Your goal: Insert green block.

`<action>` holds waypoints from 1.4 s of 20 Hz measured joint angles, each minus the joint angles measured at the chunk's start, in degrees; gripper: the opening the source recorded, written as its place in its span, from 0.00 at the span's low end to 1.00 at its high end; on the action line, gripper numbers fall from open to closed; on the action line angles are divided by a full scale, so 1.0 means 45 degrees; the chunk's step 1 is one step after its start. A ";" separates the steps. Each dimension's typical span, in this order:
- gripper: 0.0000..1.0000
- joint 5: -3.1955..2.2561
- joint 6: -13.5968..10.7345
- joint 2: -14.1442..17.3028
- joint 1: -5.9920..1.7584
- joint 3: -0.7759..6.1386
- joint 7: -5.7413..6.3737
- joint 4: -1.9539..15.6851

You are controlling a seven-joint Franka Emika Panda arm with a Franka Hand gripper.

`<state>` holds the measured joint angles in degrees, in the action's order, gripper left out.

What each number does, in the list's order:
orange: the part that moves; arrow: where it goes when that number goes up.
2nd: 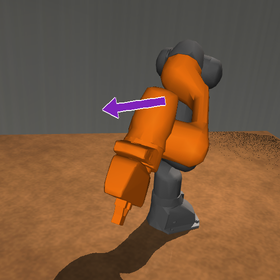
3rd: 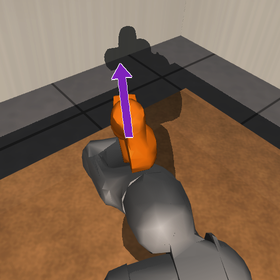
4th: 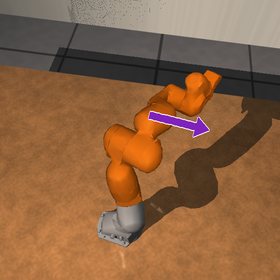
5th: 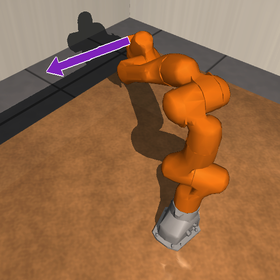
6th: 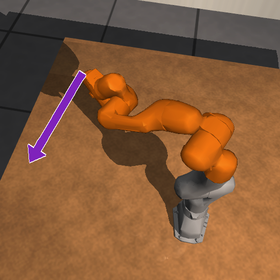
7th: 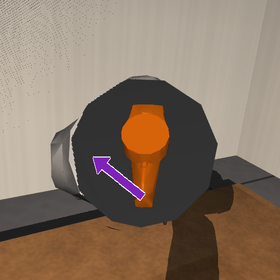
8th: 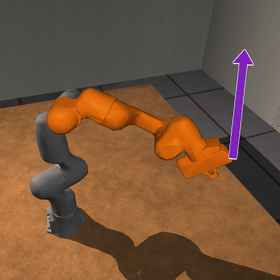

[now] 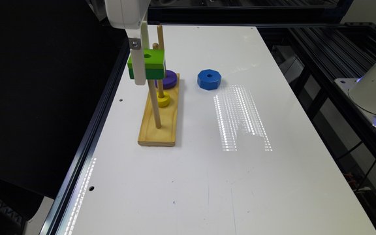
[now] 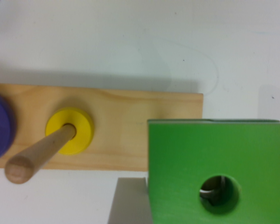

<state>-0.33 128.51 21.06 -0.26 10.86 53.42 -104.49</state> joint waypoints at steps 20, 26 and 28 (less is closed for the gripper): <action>0.00 -0.0085 0.0348 0.0548 0.0000 -0.0008 0.0002 0.0001; 0.00 -0.0114 0.0472 0.0724 0.0001 -0.0011 0.0003 0.0000; 0.00 -0.0124 0.0506 0.0772 0.0001 -0.0010 0.0004 0.0001</action>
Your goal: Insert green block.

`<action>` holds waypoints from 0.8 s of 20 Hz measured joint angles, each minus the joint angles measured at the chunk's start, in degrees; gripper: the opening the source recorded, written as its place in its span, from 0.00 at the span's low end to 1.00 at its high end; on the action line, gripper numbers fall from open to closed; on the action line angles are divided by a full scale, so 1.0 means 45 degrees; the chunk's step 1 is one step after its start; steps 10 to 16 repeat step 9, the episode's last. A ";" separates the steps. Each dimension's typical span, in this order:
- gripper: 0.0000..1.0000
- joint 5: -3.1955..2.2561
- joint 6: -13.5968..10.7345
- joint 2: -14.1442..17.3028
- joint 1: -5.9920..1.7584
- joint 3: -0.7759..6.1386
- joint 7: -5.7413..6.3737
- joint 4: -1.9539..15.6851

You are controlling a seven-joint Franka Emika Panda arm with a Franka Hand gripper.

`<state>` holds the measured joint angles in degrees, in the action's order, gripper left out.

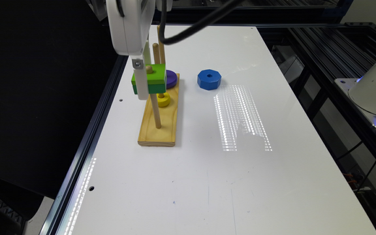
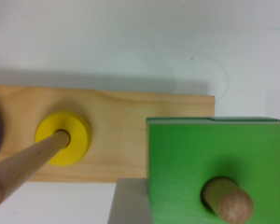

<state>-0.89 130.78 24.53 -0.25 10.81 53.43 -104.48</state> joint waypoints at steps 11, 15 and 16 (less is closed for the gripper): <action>0.00 -0.0031 0.0104 0.0145 0.0003 -0.0001 0.0004 -0.0006; 0.00 -0.0031 0.0104 0.0145 0.0003 -0.0001 0.0004 -0.0006; 0.00 -0.0031 0.0104 0.0145 0.0003 -0.0001 0.0004 -0.0006</action>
